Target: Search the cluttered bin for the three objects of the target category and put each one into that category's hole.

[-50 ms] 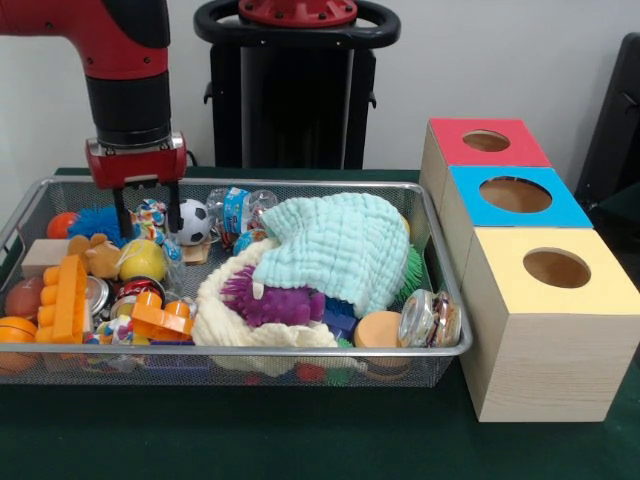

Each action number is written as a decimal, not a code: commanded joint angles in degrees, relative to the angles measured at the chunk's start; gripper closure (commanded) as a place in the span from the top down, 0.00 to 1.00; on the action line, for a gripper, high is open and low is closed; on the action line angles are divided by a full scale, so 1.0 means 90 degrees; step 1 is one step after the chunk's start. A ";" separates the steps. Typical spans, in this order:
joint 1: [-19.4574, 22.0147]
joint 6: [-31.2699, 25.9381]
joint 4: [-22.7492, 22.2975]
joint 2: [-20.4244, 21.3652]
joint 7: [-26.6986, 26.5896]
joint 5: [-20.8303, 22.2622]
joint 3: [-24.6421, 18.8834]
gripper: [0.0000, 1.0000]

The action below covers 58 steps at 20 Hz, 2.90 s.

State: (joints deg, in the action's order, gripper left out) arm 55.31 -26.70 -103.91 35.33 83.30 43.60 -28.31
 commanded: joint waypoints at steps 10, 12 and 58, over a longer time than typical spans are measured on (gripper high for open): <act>-0.0658 0.1042 -0.0306 -0.0101 0.0941 -0.0074 0.0978 1.00; -0.0665 0.1063 -0.0295 -0.0101 0.0911 -0.0114 0.1012 1.00; -0.1500 0.1416 0.0105 -0.0638 0.1095 -0.1787 0.1888 1.00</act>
State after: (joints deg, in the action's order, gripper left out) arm 40.48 -13.98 -104.95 31.79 83.40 30.58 -10.76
